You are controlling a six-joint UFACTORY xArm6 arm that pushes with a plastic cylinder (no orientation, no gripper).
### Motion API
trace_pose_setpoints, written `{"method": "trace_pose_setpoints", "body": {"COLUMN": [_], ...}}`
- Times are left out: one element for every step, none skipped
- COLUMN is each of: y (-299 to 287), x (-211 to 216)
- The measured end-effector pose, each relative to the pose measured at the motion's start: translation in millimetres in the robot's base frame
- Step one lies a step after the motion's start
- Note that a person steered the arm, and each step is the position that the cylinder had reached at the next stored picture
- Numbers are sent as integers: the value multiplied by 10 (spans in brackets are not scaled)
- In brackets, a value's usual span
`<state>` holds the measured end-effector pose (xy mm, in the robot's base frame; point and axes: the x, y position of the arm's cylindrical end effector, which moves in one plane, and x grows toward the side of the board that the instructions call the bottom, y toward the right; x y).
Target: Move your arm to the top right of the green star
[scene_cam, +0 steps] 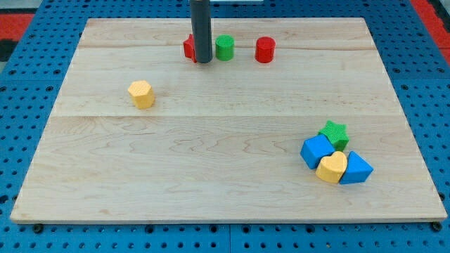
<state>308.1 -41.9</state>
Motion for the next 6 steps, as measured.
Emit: {"method": "trace_pose_setpoints", "body": {"y": [150,615,1394,2053,2508,2518], "x": [183,472,488,818,1306,1801]}}
